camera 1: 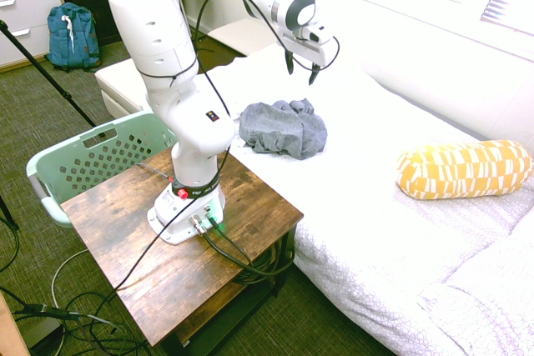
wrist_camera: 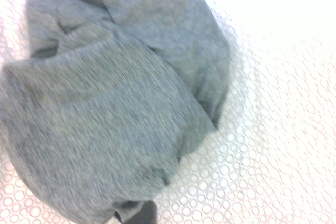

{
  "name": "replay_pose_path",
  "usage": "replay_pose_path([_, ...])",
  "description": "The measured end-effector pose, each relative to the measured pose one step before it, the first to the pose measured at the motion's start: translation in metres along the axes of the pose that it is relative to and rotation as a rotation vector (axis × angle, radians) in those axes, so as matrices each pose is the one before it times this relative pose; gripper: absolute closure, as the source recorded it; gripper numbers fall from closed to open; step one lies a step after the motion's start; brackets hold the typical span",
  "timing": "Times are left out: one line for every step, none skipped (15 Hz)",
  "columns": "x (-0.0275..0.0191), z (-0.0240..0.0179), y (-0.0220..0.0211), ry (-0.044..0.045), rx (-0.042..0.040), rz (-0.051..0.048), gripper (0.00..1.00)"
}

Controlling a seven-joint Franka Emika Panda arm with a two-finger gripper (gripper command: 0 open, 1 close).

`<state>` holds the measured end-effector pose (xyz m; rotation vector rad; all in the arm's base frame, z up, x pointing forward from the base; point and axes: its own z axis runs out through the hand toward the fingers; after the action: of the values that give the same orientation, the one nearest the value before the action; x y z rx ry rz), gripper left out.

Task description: Put my clothes in the laundry bag

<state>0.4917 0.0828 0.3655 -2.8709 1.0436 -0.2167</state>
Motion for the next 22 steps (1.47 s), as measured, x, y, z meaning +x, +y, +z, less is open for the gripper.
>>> replay_pose_path([0.00247,0.02080,-0.01764,-0.00958,0.00002,-0.02837,0.00])
replay_pose_path([0.00249,0.02229,-0.01484,-0.00570,-0.00473,-0.03000,0.00])
replay_pose_path([0.00303,0.02322,-0.01425,0.00107,-0.00769,-0.02921,0.00])
replay_pose_path([0.00453,0.02434,-0.01379,0.00077,-0.01427,-0.02335,0.00])
replay_pose_path([0.00753,0.02393,-0.00988,-0.00020,-0.01650,-0.01621,0.00])
replay_pose_path([0.00950,0.02524,-0.00547,-0.00350,-0.01153,-0.00849,0.00])
replay_pose_path([0.01047,0.02790,-0.00435,-0.00827,-0.01221,-0.01211,0.00])
replay_pose_path([0.00832,0.02590,-0.00560,-0.00858,-0.01328,-0.01407,0.00])
replay_pose_path([0.00767,0.02589,-0.00519,-0.00488,-0.01240,-0.01246,0.00])
replay_pose_path([0.00590,0.02484,-0.00667,-0.00567,-0.00681,-0.00924,0.00])
replay_pose_path([0.00251,0.02718,-0.00961,-0.01447,0.00035,-0.00513,0.00])
replay_pose_path([-0.00015,0.02664,-0.00854,-0.01924,0.00238,-0.00588,0.00])
replay_pose_path([-0.00067,0.02728,-0.00487,-0.02464,0.00404,-0.00499,0.00])
replay_pose_path([-0.00047,0.02950,-0.00283,-0.02791,0.00832,-0.00634,0.00])
replay_pose_path([0.00078,0.02524,-0.00134,-0.02710,0.00816,-0.00455,0.00])
replay_pose_path([0.00349,0.01634,-0.00278,-0.02597,0.00777,-0.00274,0.00])
replay_pose_path([0.00631,0.00676,-0.00425,-0.02447,-0.00271,0.00264,0.00])
replay_pose_path([0.00602,0.00162,-0.00471,-0.02222,-0.01204,0.00177,0.00])
replay_pose_path([0.00522,0.00067,-0.00454,-0.01363,-0.01386,0.00095,1.00])
replay_pose_path([0.00353,0.00316,-0.00396,-0.01225,-0.01354,0.00370,1.00])
replay_pose_path([0.00351,0.00436,-0.00349,-0.00974,-0.01027,0.00295,1.00])
replay_pose_path([0.00376,0.00425,-0.00283,-0.00795,-0.00456,0.00145,1.00])
